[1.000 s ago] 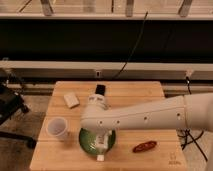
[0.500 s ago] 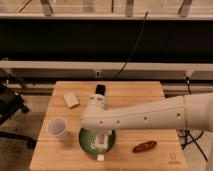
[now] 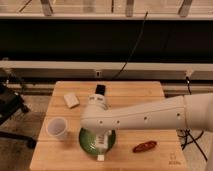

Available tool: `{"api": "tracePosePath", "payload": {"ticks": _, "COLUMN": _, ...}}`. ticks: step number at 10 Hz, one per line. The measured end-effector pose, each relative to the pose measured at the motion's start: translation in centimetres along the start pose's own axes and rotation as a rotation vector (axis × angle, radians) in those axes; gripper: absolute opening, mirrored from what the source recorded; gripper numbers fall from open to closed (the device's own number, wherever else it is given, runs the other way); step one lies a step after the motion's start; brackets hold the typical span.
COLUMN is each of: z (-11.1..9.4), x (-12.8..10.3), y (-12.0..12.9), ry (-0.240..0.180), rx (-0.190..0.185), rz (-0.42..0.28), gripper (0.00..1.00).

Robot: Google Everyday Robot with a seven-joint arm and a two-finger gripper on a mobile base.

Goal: Place the bottle in the ceramic bowl

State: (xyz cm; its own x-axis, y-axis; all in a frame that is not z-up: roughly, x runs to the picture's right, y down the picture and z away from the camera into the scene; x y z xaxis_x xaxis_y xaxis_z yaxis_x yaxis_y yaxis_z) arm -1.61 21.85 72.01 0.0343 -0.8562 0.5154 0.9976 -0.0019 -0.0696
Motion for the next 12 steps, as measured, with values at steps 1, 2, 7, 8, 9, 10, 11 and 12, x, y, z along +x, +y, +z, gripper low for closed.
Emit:
{"api": "tracePosePath", "payload": {"ticks": 1, "z": 0.0, "x": 0.01, "y": -0.02, "ry": 0.0, "rx": 0.001, "rz": -0.003, "gripper": 0.14}}
{"api": "tracePosePath", "payload": {"ticks": 2, "z": 0.0, "x": 0.01, "y": -0.02, "ry": 0.0, "rx": 0.002, "rz": -0.006, "gripper": 0.14}}
{"api": "tracePosePath", "payload": {"ticks": 7, "z": 0.04, "x": 0.01, "y": -0.08, "ry": 0.0, "rx": 0.005, "rz": -0.024, "gripper": 0.07}}
{"api": "tracePosePath", "payload": {"ticks": 8, "z": 0.02, "x": 0.0, "y": -0.16, "ry": 0.0, "rx": 0.007, "rz": -0.029, "gripper": 0.07}}
{"api": "tracePosePath", "payload": {"ticks": 9, "z": 0.05, "x": -0.02, "y": -0.15, "ry": -0.001, "rx": 0.008, "rz": -0.034, "gripper": 0.07}}
{"api": "tracePosePath", "payload": {"ticks": 10, "z": 0.04, "x": 0.0, "y": -0.19, "ry": 0.0, "rx": 0.009, "rz": -0.037, "gripper": 0.07}}
{"api": "tracePosePath", "payload": {"ticks": 11, "z": 0.04, "x": 0.0, "y": -0.17, "ry": 0.0, "rx": 0.009, "rz": -0.042, "gripper": 0.07}}
{"api": "tracePosePath", "payload": {"ticks": 12, "z": 0.05, "x": 0.0, "y": -0.16, "ry": 0.0, "rx": 0.01, "rz": -0.045, "gripper": 0.07}}
